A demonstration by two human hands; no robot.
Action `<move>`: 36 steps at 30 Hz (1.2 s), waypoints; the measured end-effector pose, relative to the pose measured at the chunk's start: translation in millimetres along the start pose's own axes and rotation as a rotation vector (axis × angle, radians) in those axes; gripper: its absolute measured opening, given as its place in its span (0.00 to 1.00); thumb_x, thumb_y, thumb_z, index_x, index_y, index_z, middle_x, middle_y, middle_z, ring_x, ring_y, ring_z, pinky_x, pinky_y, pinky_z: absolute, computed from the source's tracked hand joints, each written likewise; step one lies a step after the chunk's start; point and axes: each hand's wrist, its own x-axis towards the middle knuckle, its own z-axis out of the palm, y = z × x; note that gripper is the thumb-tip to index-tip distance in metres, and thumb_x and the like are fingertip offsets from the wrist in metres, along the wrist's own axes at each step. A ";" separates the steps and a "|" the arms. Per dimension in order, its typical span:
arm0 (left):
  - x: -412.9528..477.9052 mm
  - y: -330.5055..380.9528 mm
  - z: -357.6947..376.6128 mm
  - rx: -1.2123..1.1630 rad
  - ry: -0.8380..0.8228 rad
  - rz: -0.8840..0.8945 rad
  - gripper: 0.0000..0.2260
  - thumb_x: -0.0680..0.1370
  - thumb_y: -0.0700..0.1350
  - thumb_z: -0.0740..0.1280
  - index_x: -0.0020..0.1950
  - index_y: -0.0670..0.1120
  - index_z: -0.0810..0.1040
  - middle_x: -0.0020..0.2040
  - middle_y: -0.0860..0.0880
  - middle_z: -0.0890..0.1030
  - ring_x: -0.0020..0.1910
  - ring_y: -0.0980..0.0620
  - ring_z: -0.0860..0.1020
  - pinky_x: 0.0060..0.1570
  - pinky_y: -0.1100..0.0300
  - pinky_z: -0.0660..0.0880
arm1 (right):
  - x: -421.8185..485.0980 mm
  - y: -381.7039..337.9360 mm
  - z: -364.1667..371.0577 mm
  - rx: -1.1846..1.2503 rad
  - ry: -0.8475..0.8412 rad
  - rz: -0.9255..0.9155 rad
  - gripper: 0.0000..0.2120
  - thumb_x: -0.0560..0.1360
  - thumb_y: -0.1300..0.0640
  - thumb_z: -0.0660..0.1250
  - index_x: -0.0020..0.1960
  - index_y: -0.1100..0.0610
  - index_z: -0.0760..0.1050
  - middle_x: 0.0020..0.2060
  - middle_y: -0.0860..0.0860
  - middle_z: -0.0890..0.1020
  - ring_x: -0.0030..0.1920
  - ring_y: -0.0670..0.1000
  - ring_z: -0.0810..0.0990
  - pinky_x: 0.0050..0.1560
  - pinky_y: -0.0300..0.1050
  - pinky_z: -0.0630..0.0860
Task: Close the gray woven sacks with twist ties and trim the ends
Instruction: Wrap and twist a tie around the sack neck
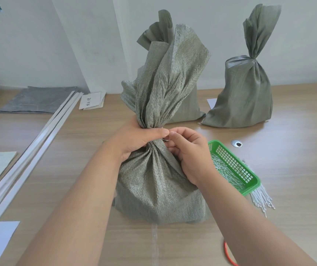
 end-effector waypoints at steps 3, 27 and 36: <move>-1.3 0.2 -0.6 -0.010 0.006 -0.016 0.06 0.74 0.36 0.75 0.46 0.46 0.83 0.39 0.51 0.87 0.42 0.57 0.85 0.40 0.66 0.78 | 4.4 -6.6 -3.7 0.020 -0.087 0.086 0.08 0.78 0.66 0.66 0.42 0.61 0.79 0.35 0.53 0.81 0.33 0.45 0.77 0.37 0.36 0.77; -5.2 -1.7 -7.1 -0.023 0.004 -0.020 0.25 0.68 0.56 0.77 0.39 0.32 0.78 0.42 0.43 0.85 0.45 0.55 0.82 0.49 0.59 0.77 | 2.1 -20.4 -13.8 -0.746 -0.246 0.011 0.11 0.83 0.56 0.59 0.42 0.52 0.70 0.32 0.47 0.67 0.33 0.45 0.64 0.35 0.44 0.63; -3.4 0.8 -2.5 0.120 -0.027 0.028 0.21 0.67 0.36 0.79 0.22 0.55 0.75 0.45 0.36 0.83 0.44 0.51 0.77 0.55 0.51 0.75 | 3.0 -23.4 -15.3 -0.768 -0.220 0.027 0.10 0.81 0.55 0.59 0.41 0.52 0.70 0.34 0.48 0.69 0.35 0.47 0.66 0.39 0.46 0.65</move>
